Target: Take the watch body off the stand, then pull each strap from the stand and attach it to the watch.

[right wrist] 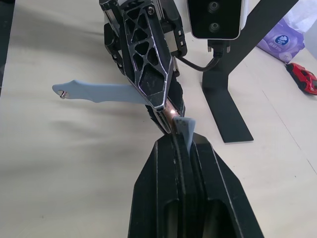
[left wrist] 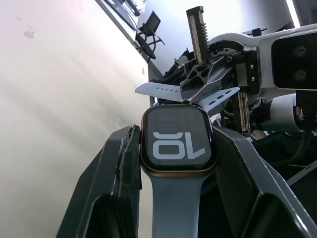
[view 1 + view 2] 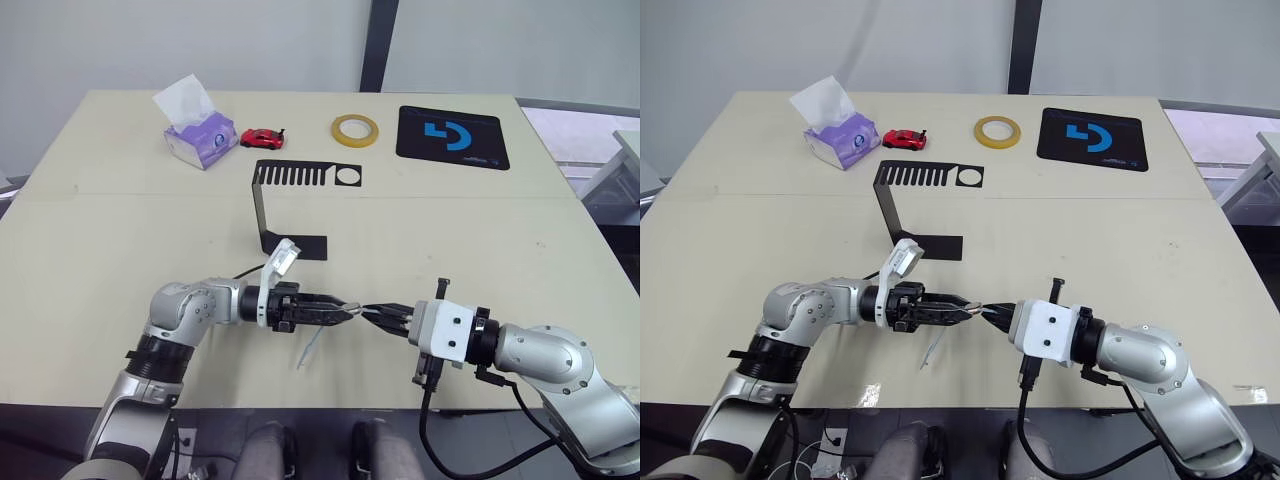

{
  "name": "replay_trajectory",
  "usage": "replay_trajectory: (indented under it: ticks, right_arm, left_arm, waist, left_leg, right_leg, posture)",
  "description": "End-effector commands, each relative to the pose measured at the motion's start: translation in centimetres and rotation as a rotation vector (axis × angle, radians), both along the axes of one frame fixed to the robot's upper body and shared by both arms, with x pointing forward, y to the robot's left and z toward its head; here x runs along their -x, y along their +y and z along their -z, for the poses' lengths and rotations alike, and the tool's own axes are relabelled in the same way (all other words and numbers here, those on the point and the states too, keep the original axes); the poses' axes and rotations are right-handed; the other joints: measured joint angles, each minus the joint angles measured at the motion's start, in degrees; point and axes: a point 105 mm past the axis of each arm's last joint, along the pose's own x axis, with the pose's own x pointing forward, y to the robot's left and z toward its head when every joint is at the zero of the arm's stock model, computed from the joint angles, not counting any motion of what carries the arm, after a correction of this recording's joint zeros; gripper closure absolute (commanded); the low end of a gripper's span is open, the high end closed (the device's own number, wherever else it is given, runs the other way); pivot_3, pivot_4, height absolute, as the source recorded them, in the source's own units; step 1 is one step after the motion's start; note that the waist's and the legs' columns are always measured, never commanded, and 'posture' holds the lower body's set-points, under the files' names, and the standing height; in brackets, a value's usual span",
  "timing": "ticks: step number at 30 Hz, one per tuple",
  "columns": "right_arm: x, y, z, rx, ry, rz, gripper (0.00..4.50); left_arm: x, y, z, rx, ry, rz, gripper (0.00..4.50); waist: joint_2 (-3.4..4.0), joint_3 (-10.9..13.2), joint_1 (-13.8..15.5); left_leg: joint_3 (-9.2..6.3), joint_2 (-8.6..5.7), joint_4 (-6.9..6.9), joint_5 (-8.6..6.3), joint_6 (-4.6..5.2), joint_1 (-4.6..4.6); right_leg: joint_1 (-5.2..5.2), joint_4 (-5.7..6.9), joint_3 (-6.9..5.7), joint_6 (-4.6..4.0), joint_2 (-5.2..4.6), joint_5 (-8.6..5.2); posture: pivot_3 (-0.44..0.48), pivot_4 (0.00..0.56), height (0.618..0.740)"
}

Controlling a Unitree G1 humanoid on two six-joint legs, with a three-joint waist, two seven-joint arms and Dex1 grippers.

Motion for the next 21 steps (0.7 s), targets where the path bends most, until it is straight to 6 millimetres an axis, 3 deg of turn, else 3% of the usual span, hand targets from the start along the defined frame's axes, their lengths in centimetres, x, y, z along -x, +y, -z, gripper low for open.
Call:
replay_trajectory:
  ticks: [1,21]
  right_arm:
    - [0.5,0.19,-0.07,0.015,-0.017,-0.028,4.5]
    - [0.67,0.23,0.32,0.021,-0.009,-0.031,4.5]
  left_arm:
    - [0.55,-0.6,-1.26,0.055,-0.029,0.04,2.75]
    - [0.67,-0.79,-1.33,0.063,-0.021,0.04,2.75]
  waist:
    - [0.0,0.0,0.0]
    - [0.0,0.0,0.0]
  left_leg:
    - [0.0,0.0,0.0,0.0,0.0,0.0]
    - [0.0,0.0,0.0,0.0,0.0,0.0]
  right_leg:
    - [0.0,0.0,0.0,0.0,0.0,0.0]
    - [0.0,0.0,0.0,0.0,0.0,0.0]
  posture:
    - [0.0,0.15,0.74]
    - [0.0,0.15,0.74]
